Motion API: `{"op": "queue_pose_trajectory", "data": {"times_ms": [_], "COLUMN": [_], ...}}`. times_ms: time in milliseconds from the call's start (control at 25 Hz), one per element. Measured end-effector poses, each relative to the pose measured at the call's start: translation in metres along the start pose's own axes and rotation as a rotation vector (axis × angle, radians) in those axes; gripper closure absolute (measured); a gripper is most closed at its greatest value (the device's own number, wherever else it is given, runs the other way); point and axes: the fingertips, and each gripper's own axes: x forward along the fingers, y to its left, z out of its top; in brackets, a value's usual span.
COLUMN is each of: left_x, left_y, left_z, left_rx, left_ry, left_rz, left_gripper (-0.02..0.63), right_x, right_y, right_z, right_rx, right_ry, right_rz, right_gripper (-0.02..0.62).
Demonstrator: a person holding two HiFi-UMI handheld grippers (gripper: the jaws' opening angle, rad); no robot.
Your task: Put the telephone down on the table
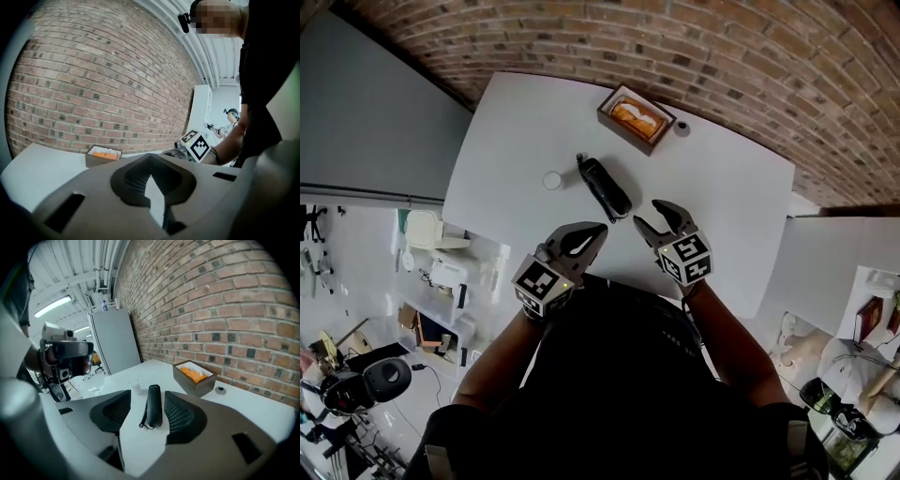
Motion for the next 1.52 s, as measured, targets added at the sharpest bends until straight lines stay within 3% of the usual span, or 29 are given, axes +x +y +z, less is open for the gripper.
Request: {"op": "queue_pose_trajectory", "data": {"times_ms": [280,440,640,1000,1520], "left_x": [0.019,0.026,0.025,-0.002,-0.100], "left_y": [-0.032,-0.047,-0.061,-0.055,-0.058], "left_z": [0.019,0.031,0.045,0.055,0.038], "left_rx": [0.054,0.047,0.084,0.098,0.100], "left_ry": [-0.023,-0.040,-0.047,-0.071,-0.083], "left_rz": [-0.024,-0.047,-0.054,-0.033,-0.132], "left_gripper": [0.600,0.600,0.600,0.600,0.600], "right_x": [-0.085,-0.125,-0.154,-0.161,-0.149], "right_y": [0.021,0.030,0.034,0.045,0.134], "right_z": [0.047,0.073,0.090,0.097,0.107], "right_rx": [-0.033,-0.066,-0.083,-0.086,-0.091], "right_ry": [-0.205,-0.296,-0.365,-0.388,-0.403], "right_rz": [-0.007,0.002,0.001,-0.028,-0.163], "right_gripper": [0.518,0.569,0.578,0.578,0.580]}}
